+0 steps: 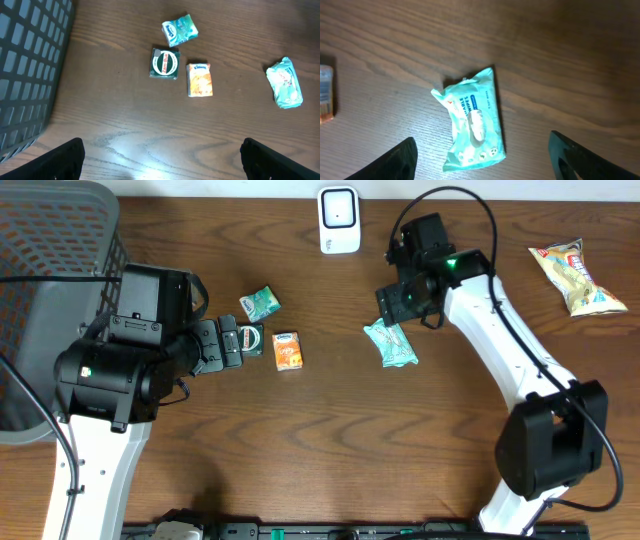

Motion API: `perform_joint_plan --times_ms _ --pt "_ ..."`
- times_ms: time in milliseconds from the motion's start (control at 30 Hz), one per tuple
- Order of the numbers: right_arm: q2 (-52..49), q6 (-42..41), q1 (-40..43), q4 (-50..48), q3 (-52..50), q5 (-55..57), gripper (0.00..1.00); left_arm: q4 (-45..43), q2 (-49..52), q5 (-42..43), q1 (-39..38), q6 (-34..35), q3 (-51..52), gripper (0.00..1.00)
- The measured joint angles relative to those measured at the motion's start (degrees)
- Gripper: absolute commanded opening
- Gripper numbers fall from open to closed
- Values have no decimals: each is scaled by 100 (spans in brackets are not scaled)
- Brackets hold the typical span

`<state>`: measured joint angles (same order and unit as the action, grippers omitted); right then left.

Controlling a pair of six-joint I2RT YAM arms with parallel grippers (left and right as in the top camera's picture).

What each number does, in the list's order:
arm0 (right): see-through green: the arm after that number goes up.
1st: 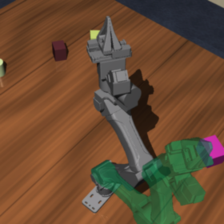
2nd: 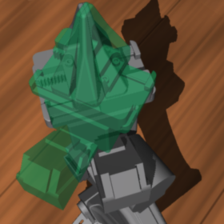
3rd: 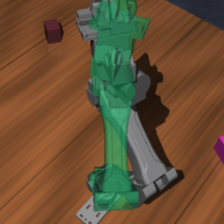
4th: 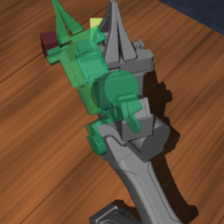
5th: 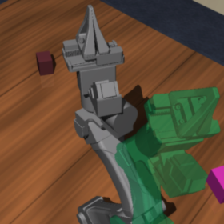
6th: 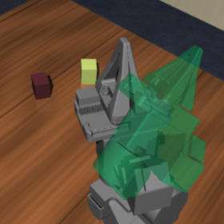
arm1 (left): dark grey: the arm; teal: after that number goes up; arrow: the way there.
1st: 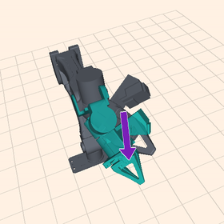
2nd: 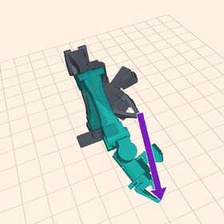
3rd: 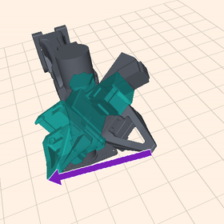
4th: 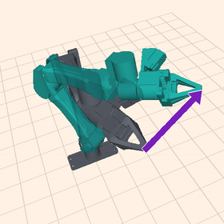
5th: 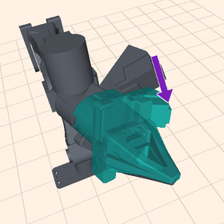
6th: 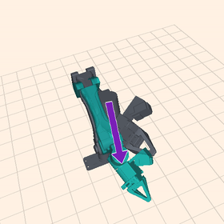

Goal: Scan the item barcode

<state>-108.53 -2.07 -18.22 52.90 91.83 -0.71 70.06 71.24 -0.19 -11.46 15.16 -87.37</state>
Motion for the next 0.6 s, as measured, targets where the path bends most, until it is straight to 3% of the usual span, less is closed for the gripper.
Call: perform_joint_plan --times_ms 600 --pt "-188 20 0 -737 -925 -83 74 2 0 0 0 0 0 98"
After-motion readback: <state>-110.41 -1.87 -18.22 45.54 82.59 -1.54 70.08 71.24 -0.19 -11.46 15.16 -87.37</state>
